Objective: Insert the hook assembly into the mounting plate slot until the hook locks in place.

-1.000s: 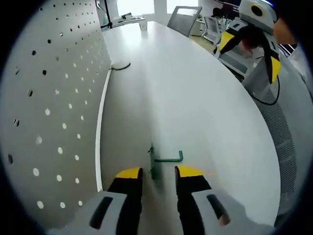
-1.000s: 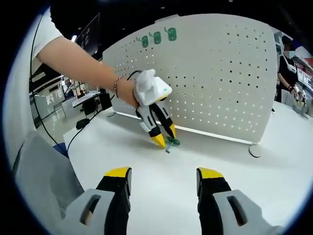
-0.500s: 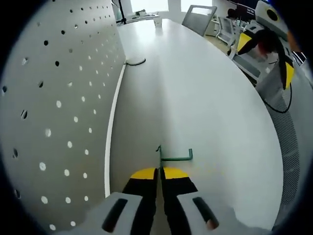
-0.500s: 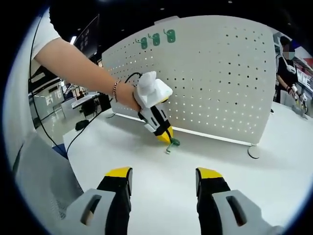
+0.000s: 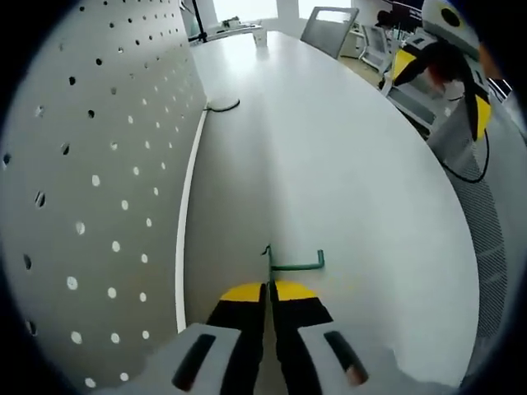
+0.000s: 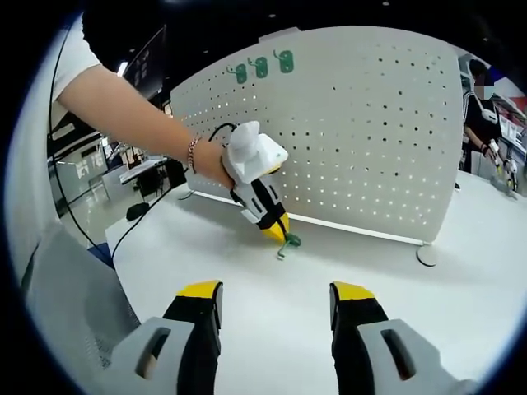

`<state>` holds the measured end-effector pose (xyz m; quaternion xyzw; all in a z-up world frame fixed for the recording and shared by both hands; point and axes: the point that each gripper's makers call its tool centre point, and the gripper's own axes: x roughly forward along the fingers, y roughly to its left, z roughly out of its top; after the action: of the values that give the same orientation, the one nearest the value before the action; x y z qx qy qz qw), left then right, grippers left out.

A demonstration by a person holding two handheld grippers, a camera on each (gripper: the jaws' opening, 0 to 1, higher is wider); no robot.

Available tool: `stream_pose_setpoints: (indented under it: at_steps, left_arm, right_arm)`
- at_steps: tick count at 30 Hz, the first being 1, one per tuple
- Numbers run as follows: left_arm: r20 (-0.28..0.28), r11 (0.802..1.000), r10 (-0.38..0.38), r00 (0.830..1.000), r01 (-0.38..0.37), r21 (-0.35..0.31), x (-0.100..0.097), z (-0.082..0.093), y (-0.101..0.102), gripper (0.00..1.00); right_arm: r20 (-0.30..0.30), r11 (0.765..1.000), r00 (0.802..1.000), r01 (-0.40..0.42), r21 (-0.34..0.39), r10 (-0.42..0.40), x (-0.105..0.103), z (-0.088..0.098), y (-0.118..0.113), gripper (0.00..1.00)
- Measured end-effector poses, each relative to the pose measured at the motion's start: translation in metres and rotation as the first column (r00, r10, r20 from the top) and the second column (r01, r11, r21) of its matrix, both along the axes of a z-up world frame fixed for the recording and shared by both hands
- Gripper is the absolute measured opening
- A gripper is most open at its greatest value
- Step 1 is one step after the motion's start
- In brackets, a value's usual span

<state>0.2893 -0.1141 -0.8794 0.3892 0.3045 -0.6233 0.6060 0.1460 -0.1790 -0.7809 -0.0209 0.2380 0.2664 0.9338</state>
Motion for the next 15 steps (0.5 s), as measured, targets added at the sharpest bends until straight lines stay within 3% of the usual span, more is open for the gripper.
stream_pose_setpoints:
  at_steps: [2, 6, 15]
  left_arm:
    - [0.008, 0.999, -0.020, 1.000, 0.021, -0.029, -0.004, 0.002, 0.000, 0.03]
    - [-0.001, 0.996, 0.009, 1.000, -0.009, -0.086, -0.004, 0.009, -0.003, 0.03]
    - [-0.011, 0.988, 0.036, 0.999, -0.037, -0.148, -0.004, 0.022, -0.004, 0.03]
  right_arm:
    - [0.003, 1.000, 1.000, 0.001, 0.002, -0.001, 0.000, 0.001, 0.000, 0.50]
    - [0.001, 1.000, 1.000, 0.006, 0.007, -0.006, 0.001, 0.001, -0.001, 0.50]
    - [0.010, 1.000, 1.000, 0.013, 0.014, -0.014, 0.003, 0.004, -0.002, 0.50]
